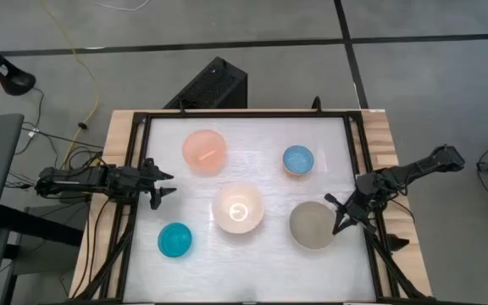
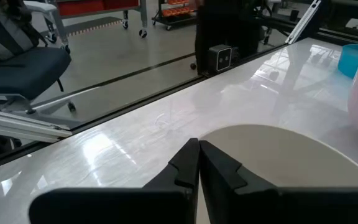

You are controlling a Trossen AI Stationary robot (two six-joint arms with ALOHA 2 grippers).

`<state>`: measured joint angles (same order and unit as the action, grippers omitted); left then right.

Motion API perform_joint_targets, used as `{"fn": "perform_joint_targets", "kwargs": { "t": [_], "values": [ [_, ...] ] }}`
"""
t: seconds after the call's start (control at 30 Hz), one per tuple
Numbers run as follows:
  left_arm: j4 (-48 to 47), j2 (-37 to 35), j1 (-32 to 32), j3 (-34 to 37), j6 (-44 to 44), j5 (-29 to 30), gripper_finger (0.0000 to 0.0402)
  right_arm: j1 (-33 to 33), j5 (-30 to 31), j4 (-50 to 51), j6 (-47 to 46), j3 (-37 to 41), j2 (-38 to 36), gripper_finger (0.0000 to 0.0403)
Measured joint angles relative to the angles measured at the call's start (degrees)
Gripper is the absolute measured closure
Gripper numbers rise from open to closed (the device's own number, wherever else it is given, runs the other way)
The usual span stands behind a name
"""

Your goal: Nest bowls inside each other

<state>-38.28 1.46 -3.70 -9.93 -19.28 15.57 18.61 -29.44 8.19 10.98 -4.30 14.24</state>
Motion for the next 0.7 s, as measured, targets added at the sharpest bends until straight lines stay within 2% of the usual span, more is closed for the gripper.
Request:
{"fn": "perform_joint_targets", "kwargs": {
  "t": [0.37, 0.5, 0.7],
  "values": [
    [0.0, 0.0, 0.0, 0.0, 0.0, 0.0, 0.0164, 0.0, 0.0, 0.0, 0.0, 0.0, 0.0, 0.0355],
    [-0.3, 0.0, 0.0, 0.0, 4.7, 1.4, 0.0164, 0.0, 0.0, 0.0, 0.0, 0.0, 0.0, 0.0355],
    [-0.2, 0.0, 0.0, 0.0, 5.1, 1.2, 0.0164, 0.0, 0.0, 0.0, 0.0, 0.0, 0.0, 0.0355]
  ]
}}
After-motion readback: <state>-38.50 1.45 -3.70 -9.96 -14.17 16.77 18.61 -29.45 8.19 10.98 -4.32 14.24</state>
